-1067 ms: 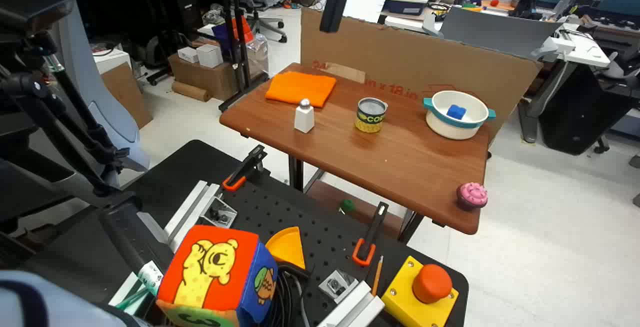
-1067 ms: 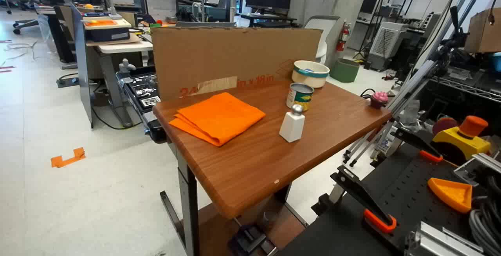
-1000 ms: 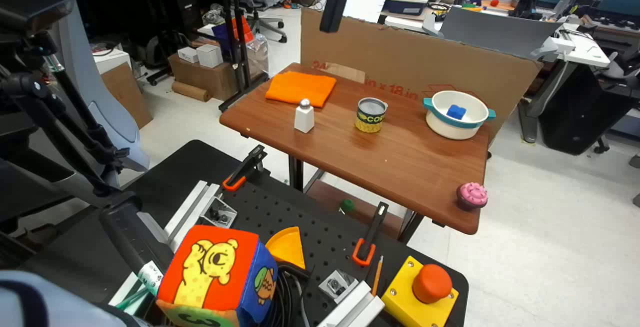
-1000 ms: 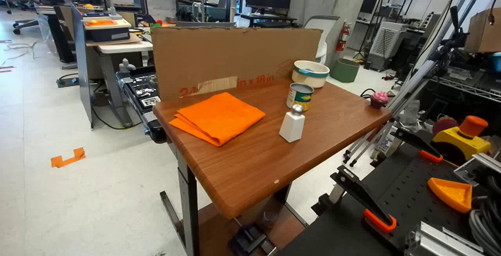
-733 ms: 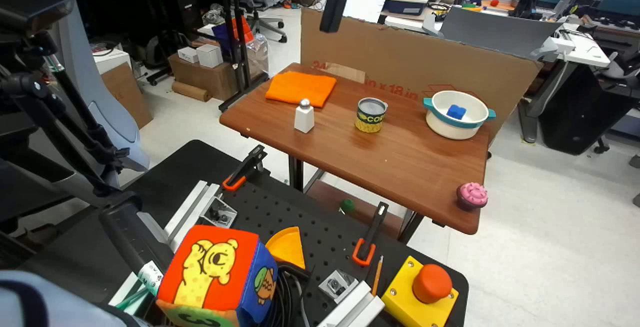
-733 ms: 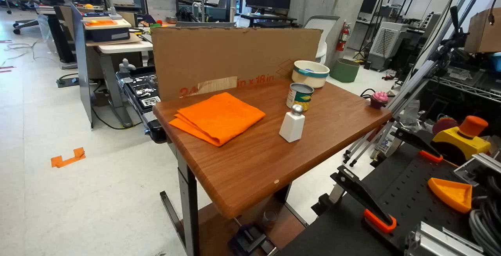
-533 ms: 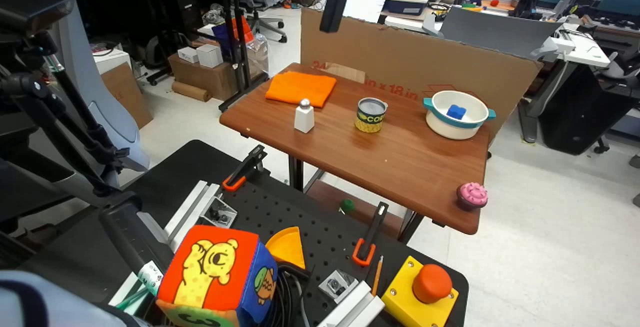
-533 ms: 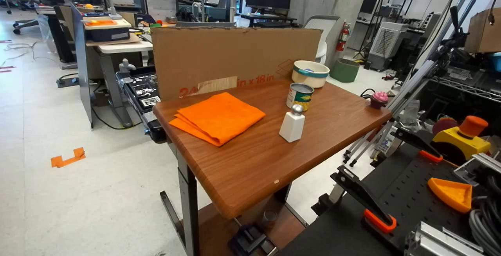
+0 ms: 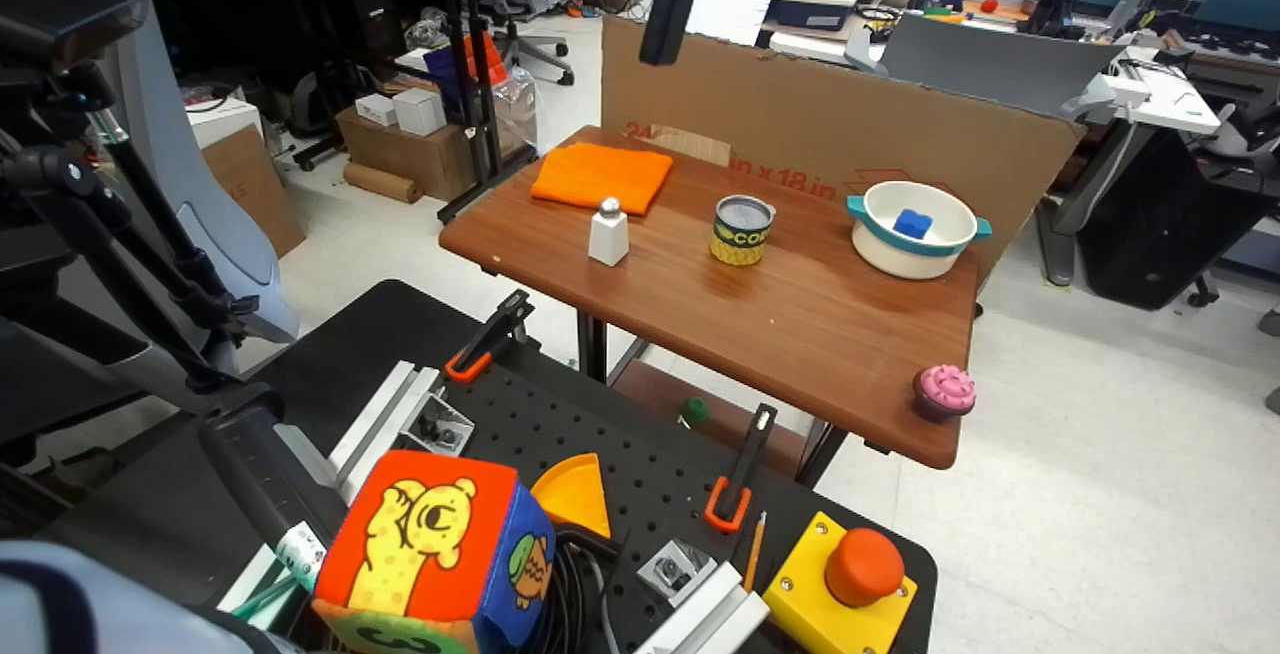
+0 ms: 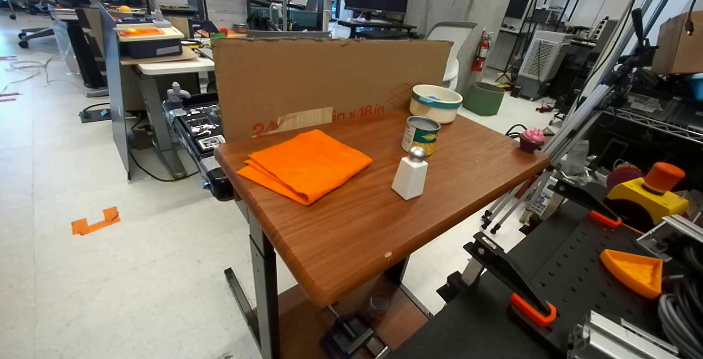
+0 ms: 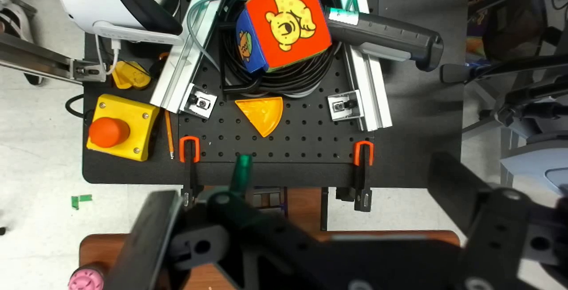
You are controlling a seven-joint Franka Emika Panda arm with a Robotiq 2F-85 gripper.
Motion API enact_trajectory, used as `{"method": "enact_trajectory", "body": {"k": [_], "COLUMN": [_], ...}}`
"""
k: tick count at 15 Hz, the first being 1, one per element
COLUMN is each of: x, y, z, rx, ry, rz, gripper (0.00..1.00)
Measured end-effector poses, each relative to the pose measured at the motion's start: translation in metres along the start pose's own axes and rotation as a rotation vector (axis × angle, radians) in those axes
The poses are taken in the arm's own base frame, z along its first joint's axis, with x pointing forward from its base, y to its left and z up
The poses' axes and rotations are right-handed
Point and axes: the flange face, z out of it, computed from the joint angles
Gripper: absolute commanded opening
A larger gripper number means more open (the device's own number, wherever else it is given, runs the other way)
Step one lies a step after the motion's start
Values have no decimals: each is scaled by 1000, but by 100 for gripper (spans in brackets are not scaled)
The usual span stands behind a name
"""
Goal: Move the can backwards
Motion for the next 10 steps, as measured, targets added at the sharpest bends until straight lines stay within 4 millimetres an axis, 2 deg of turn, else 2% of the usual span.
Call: {"method": "enact_trajectory", "body": {"k": [3,5,8,10], "x": [6,20,56,88], "y": [0,0,4,7], "z": [4,11,23,29], "rx": [-2,-8,-17,-28], "ry": [-14,-28,-38,-41], "rz": [33,61,99,122], "gripper": [100,100,100,100]}}
